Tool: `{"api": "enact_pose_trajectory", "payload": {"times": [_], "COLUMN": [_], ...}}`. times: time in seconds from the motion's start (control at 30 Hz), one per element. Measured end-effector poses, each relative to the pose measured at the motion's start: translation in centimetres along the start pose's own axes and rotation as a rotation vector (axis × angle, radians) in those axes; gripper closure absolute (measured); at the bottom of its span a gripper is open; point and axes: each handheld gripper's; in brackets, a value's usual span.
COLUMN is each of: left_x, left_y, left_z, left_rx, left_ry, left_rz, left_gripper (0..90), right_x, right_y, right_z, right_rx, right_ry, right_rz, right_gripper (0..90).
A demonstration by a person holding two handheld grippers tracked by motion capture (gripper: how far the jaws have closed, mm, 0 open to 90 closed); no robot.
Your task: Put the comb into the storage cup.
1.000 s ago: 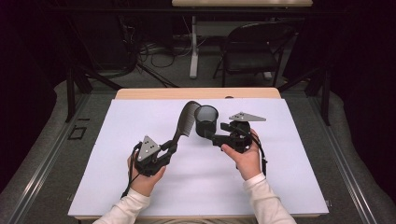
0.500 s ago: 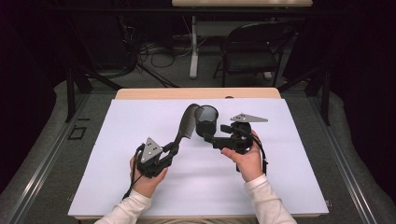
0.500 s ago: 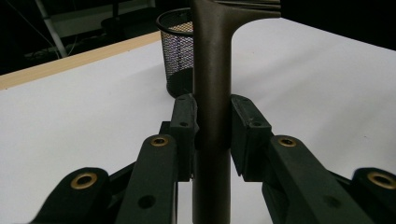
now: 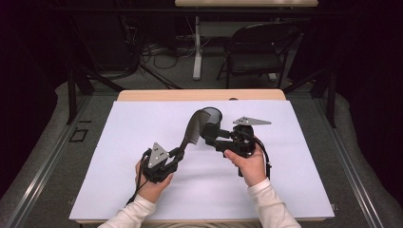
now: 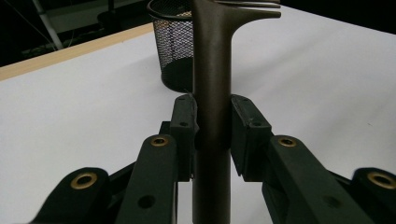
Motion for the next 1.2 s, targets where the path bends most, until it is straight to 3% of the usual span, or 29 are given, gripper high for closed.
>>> {"api": "enact_pose_trajectory", "payload": {"times": [0.5,1.2], "left_x": [0.4,0.9], "left_y": [0.7,1.8], "left_z": [0.3,0.6], "left_rx": [0.022,0.039], "left_ry": [-0.015,-0.028], "left_rz": [0.021,0.049], "left_gripper": [72.6,72.7], "right_x": [-0.2,-0.5], "right_y": [0.7,1.3], "right_z": [0.1,0.3], "right_rx": [0.050,0.162], "right_ry": [0.005,0.033], "right_rz": [0.004,-0.082], "right_gripper": [38.5,49.7]}}
Point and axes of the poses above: each handheld gripper's, and its own axes: x roughly forward along the jaws, z roughly out of its underside, y roughly to its right, and after that the axes turned 3 degrees about x, right-handed
